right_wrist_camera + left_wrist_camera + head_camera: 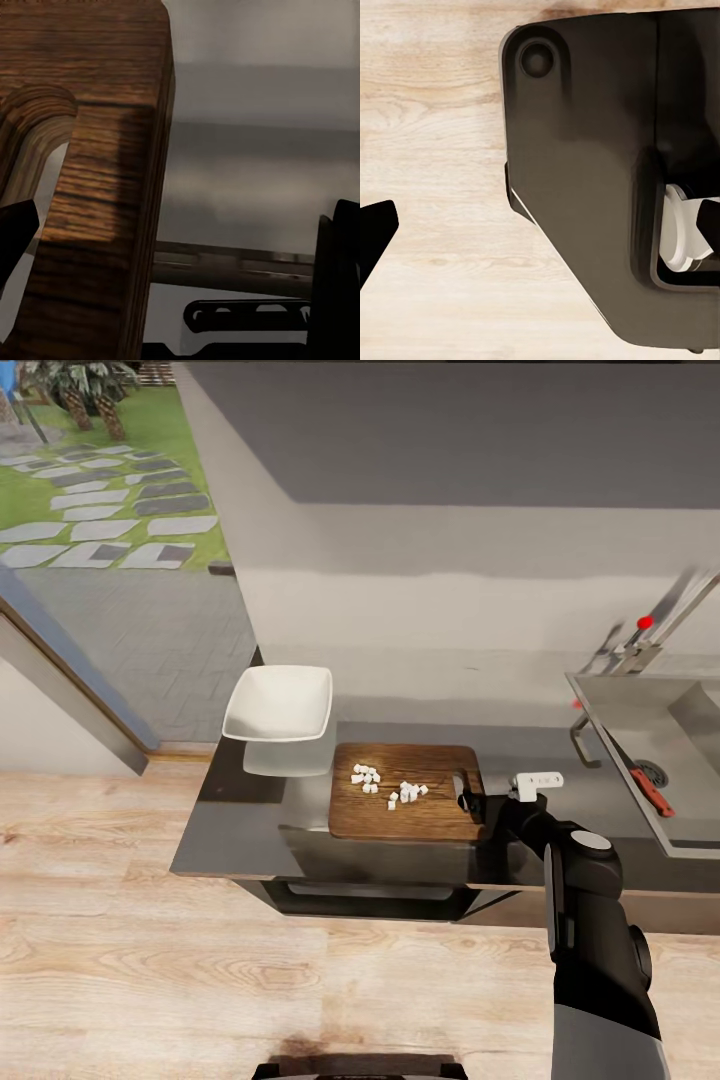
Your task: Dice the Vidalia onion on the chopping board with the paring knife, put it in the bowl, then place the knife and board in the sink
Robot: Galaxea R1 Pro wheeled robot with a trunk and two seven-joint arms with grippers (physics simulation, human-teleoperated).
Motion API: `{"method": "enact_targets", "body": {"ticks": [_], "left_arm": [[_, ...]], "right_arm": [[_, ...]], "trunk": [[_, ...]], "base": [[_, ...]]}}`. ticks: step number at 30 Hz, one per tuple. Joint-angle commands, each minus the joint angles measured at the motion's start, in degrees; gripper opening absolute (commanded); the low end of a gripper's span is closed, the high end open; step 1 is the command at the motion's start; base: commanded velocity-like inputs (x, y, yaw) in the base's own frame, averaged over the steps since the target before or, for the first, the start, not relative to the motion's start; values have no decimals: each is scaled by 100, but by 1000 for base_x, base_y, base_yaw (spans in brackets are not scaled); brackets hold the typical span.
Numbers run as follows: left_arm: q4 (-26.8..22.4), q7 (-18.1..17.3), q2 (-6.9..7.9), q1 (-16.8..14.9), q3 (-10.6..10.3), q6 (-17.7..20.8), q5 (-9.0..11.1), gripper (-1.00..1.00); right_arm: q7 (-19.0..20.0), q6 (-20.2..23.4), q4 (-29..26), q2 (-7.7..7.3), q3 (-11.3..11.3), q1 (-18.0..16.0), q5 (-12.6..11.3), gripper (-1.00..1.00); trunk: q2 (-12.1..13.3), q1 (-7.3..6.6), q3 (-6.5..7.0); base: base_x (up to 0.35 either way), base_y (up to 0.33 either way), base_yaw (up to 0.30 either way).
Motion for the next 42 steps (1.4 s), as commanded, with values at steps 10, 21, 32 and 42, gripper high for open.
{"method": "enact_targets", "body": {"ticks": [10, 21, 32, 42], "left_arm": [[-8, 51, 10, 0, -48, -11, 53, 100], [-1, 51, 10, 0, -48, -10, 52, 100], [-2, 51, 10, 0, -48, -10, 52, 100], [-1, 51, 10, 0, -48, -10, 51, 100]], "right_arm": [[49, 34, 86, 6, -15, -4, 84, -100], [49, 34, 86, 6, -15, -4, 88, -100], [49, 34, 85, 6, -15, -4, 91, -100], [49, 34, 85, 6, -15, -4, 84, -100]], "trunk": [[-8, 5, -8], [-8, 5, -8], [-8, 5, 52], [-8, 5, 142]], "base": [[0, 0, 0], [0, 0, 0], [0, 0, 0], [0, 0, 0]]}}
